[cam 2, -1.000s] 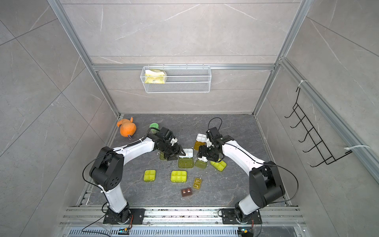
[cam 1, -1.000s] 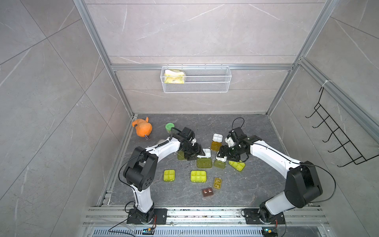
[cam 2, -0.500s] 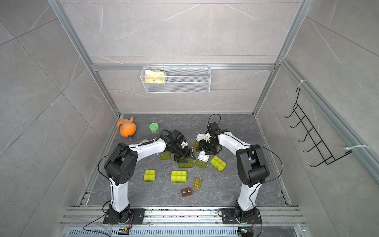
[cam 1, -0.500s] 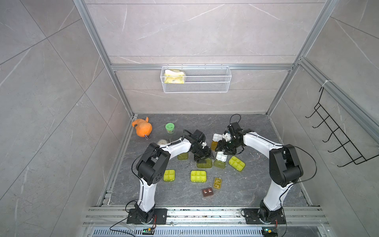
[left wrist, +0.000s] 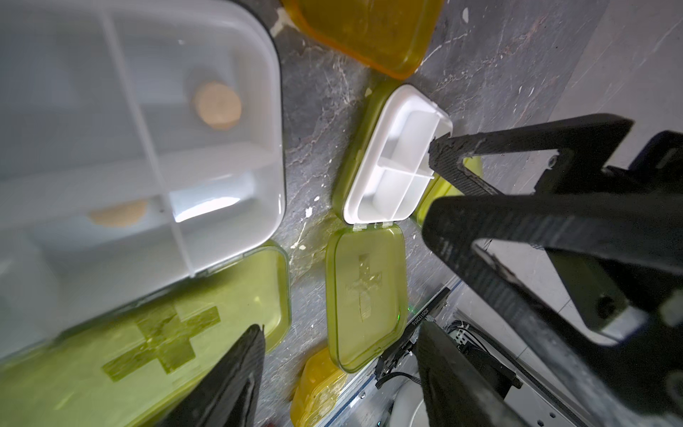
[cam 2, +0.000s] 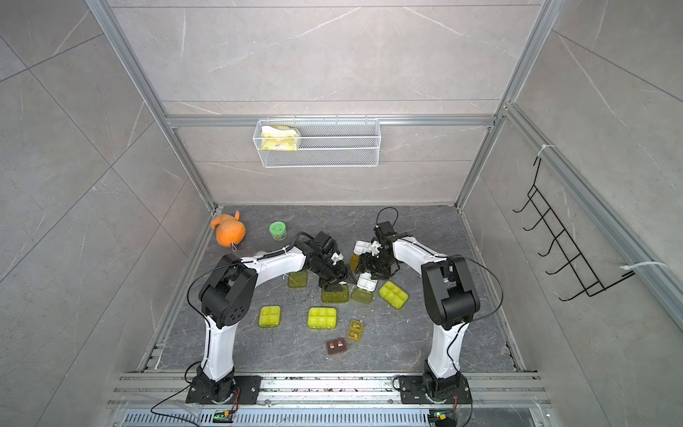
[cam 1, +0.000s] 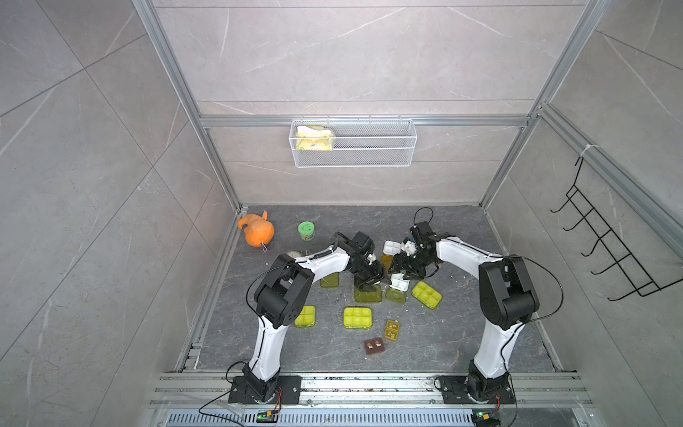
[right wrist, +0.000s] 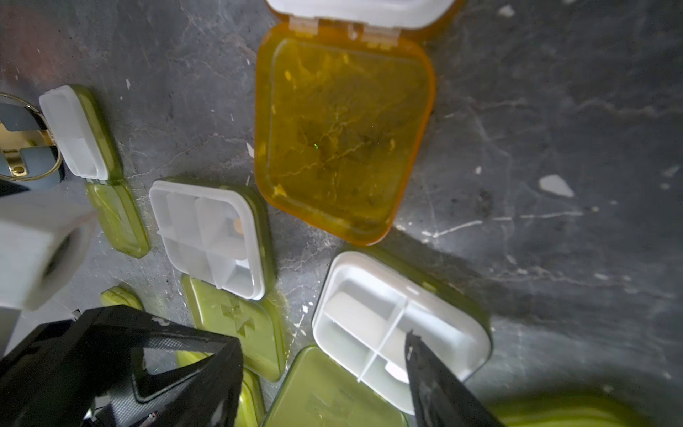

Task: Close pillboxes
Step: Close the lid on the pillbox.

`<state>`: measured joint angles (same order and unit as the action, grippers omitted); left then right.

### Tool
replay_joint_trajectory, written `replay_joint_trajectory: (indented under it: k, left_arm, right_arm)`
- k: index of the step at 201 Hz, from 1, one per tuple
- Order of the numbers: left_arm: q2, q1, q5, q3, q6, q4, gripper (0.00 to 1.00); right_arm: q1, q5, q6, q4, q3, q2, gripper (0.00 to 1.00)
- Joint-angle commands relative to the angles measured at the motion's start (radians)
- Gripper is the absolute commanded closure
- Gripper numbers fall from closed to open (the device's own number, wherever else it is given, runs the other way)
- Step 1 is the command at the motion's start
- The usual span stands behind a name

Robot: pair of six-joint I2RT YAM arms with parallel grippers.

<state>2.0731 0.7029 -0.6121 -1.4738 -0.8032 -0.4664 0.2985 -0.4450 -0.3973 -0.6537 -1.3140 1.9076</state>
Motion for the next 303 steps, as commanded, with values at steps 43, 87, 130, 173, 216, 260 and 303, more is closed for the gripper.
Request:
replay_joint_trajectory:
  k: [43, 87, 130, 173, 216, 260, 303]
  left_arm:
    - [0.054, 0.043, -0.035, -0.08, -0.028, 0.008, 0.32]
    - [0.083, 0.064, -0.045, -0.108, -0.038, 0.011, 0.32]
    - [0.076, 0.067, -0.054, -0.105, -0.059, 0.031, 0.32]
    - [0.072, 0.066, -0.062, -0.121, -0.083, 0.047, 0.32]
    - [0.074, 0.068, -0.072, -0.134, -0.115, 0.07, 0.32]
    - [0.078, 0.067, -0.084, -0.161, -0.133, 0.071, 0.32]
    - [0.081, 0.069, -0.109, -0.177, -0.133, 0.048, 0.32]
  right_arm:
    - [-0.004, -0.032, 0.011, 0.026, 0.05, 0.004, 0.28]
    - [-0.004, -0.034, 0.005, 0.034, 0.075, -0.004, 0.28]
    - [-0.004, -0.042, -0.002, 0.042, 0.086, -0.011, 0.29]
    - [-0.004, -0.041, -0.001, 0.052, 0.1, -0.035, 0.29]
    - [-0.004, -0.045, -0.004, 0.064, 0.131, -0.054, 0.29]
    - [-0.004, -0.047, -0.005, 0.077, 0.162, -0.075, 0.29]
    - [-0.004, -0.051, -0.013, 0.093, 0.185, -0.085, 0.29]
